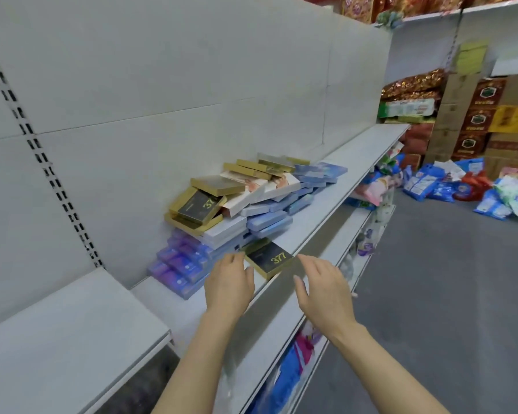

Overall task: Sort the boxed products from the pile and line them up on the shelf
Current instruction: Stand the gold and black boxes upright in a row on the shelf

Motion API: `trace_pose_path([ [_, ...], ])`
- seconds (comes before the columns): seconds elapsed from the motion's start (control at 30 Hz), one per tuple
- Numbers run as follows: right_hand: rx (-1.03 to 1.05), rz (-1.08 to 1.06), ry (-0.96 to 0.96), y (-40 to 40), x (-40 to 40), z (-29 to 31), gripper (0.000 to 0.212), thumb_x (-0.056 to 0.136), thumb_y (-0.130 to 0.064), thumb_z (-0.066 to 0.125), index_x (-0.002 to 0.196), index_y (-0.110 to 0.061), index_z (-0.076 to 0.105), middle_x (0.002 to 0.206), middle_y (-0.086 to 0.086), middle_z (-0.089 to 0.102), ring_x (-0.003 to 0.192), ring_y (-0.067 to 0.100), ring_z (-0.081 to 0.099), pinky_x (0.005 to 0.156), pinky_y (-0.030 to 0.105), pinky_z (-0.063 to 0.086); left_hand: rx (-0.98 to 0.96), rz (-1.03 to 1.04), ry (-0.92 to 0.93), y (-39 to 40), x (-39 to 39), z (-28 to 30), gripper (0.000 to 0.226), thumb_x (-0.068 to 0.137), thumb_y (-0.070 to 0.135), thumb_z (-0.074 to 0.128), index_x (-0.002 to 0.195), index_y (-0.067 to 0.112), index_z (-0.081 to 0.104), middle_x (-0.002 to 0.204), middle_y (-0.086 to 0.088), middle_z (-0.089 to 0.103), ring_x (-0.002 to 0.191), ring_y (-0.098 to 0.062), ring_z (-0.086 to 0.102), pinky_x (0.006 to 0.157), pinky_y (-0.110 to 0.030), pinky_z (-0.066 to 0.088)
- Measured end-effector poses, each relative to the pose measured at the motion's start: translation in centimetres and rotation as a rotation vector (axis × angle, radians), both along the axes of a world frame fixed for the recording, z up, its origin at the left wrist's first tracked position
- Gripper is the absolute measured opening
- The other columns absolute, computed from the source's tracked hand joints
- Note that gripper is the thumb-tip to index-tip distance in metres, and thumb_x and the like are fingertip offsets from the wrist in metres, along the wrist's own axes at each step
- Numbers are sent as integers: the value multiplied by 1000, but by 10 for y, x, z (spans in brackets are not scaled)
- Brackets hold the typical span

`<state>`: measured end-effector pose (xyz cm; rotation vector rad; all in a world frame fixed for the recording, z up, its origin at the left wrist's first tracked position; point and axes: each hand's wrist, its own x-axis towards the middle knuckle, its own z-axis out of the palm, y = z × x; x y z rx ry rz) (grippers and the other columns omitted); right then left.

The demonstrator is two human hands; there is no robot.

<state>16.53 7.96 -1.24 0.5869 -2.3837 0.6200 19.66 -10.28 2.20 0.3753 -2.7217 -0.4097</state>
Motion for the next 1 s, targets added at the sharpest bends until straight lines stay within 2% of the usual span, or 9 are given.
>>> trace_pose_path([
  [0.1, -5, 17, -28, 16, -34, -3, 39, 86, -19, 67, 124, -9, 61, 114, 3, 68, 105, 23, 62, 90, 38, 50, 104, 111, -154, 17, -44, -18, 40, 102, 41, 40, 130, 17, 56, 130, -5, 60, 114, -25, 57, 87, -36, 48],
  [0.2, -9, 28, -18, 26, -66, -7, 40, 85, -17, 68, 123, -7, 62, 113, 4, 68, 104, 25, 63, 89, 39, 50, 175, 235, -279, 26, -84, -33, 58, 99, 56, 34, 130, 10, 54, 127, -9, 61, 115, -29, 54, 94, -40, 47],
  [0.3, -37, 25, -21, 30, -98, -8, 39, 84, -14, 70, 121, -5, 62, 112, 6, 69, 102, 26, 64, 88, 39, 51, 155, 295, -301, 34, -114, -46, 87, 95, 68, 26, 148, 0, 30, 142, -17, 49, 129, -34, 43, 104, -41, 38],
  [0.43, -25, 32, -9, 28, -144, -7, 38, 83, -12, 70, 119, -5, 63, 110, 7, 69, 99, 28, 65, 84, 40, 53, 202, 339, -320, 39, -138, -64, 105, 88, 77, 24, 153, -3, 0, 156, -25, 23, 142, -38, 24, 115, -44, 24],
  [0.57, -45, 12, -27, 26, -196, -2, 37, 85, -13, 67, 121, -4, 62, 112, 8, 68, 102, 29, 63, 86, 42, 50, 163, 367, -301, 40, -138, -84, 110, 84, 81, 21, 154, 1, -8, 162, -20, 10, 149, -33, 9, 120, -43, 14],
  [0.73, -30, -5, -91, 31, -270, 7, 37, 86, -13, 65, 121, -2, 62, 109, 13, 68, 98, 34, 63, 85, 42, 48, 156, 411, -266, 44, -138, -85, 106, 86, 77, 31, 155, 5, -5, 159, -13, 22, 147, -28, 20, 117, -40, 24],
  [0.83, -21, -2, -144, 34, -326, 19, 40, 91, -17, 60, 128, -4, 58, 116, 14, 66, 104, 34, 60, 89, 41, 46, 182, 442, -277, 51, -142, -77, 106, 86, 72, 44, 154, 11, -8, 157, -11, 25, 141, -29, 29, 113, -40, 31],
  [0.93, -12, 18, -213, 32, -382, 31, 40, 95, -22, 54, 133, -9, 54, 124, 13, 62, 111, 33, 56, 88, 39, 44, 375, 511, -270, 48, -149, -71, 112, 80, 62, 65, 154, 18, -6, 152, -13, 27, 134, -32, 35, 109, -41, 35],
  [1.0, -43, 43, -262, 28, -419, 41, 40, 96, -22, 52, 134, -9, 53, 129, 14, 59, 115, 34, 54, 86, 40, 45, 542, 550, -241, 42, -152, -66, 108, 74, 50, 78, 152, 22, 8, 141, -16, 44, 124, -32, 46, 106, -45, 41],
])
